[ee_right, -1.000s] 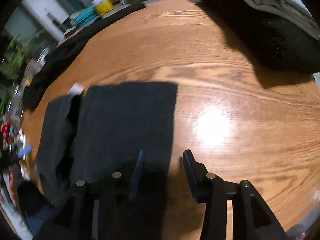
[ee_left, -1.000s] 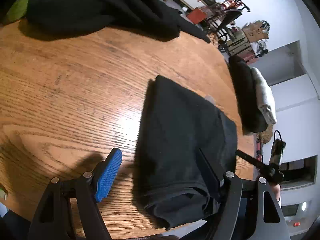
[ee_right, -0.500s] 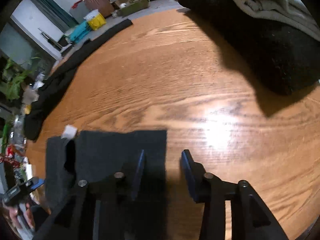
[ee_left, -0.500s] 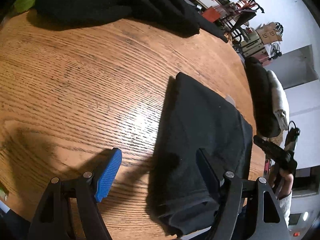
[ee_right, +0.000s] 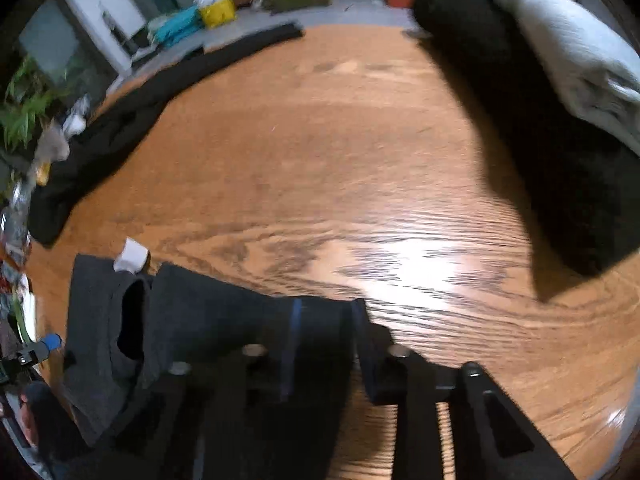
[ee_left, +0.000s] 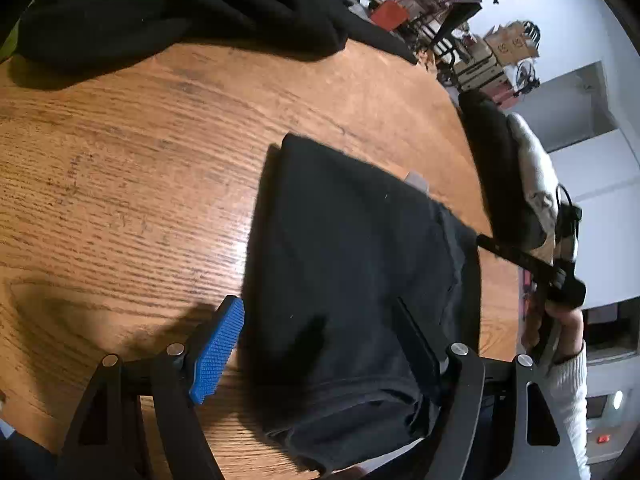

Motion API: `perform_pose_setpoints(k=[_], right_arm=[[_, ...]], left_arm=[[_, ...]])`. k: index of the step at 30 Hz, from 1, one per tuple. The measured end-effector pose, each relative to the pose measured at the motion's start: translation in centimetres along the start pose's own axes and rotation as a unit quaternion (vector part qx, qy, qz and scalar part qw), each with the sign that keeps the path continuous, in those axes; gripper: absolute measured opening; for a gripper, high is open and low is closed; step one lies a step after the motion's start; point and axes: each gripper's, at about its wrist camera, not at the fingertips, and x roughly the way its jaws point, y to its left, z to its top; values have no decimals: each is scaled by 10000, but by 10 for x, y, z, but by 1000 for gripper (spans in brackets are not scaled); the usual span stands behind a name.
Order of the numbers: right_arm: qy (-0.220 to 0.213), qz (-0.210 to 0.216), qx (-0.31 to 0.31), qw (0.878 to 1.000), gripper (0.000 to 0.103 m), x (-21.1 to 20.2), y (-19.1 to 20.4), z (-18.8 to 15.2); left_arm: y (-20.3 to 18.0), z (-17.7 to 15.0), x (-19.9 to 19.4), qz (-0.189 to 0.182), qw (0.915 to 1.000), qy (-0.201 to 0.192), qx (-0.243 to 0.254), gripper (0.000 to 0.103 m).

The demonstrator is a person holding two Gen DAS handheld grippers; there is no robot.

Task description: Fold clothes

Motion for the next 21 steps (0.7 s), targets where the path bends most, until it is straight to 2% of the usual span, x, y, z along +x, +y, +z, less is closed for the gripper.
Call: perform_pose_setpoints(k=[3, 7, 9, 11, 13, 14, 15, 17, 18, 20, 21], right_arm=[[-69, 29, -312, 9995, 8, 17, 19, -6], [24, -182, -706, 9973, 10, 18, 37, -10], [-78, 172, -566, 9982, 10, 10, 35, -11], [-168, 408, -510, 9977, 15, 9, 34, -13], [-106, 616, -428, 9971, 17, 20, 30, -15], [-95, 791, -434, 9959, 26, 20, 29, -14], [-83, 966, -441, 9943, 31, 20, 28, -13], [-133, 1254, -315, 9915, 31, 13, 21, -15], [-306, 1277, -279, 9909, 39, 3, 14, -21], [-647, 1308, -199, 9891, 48, -17, -1, -33], [-763, 1303, -114, 9885, 50, -24, -11, -41]], left_arm=[[3, 1, 0, 3, 10000, 1, -16, 77], [6, 3, 0, 47, 9999, -94, -38, 77], [3, 2, -2, 122, 9997, -216, 63, 77], [-4, 4, -3, 178, 9989, -338, 255, 77], [-20, 11, -3, 76, 9979, -368, 520, 77], [-29, 13, -4, 15, 9972, -365, 649, 77], [-40, 16, -6, -33, 9961, -345, 807, 77], [-75, 26, -2, -97, 9894, -172, 1439, 77], [-96, 33, 2, -141, 9831, -55, 1825, 77], [-140, 50, 16, -266, 9643, 200, 2626, 77], [-159, 58, 25, -321, 9544, 325, 2949, 77]])
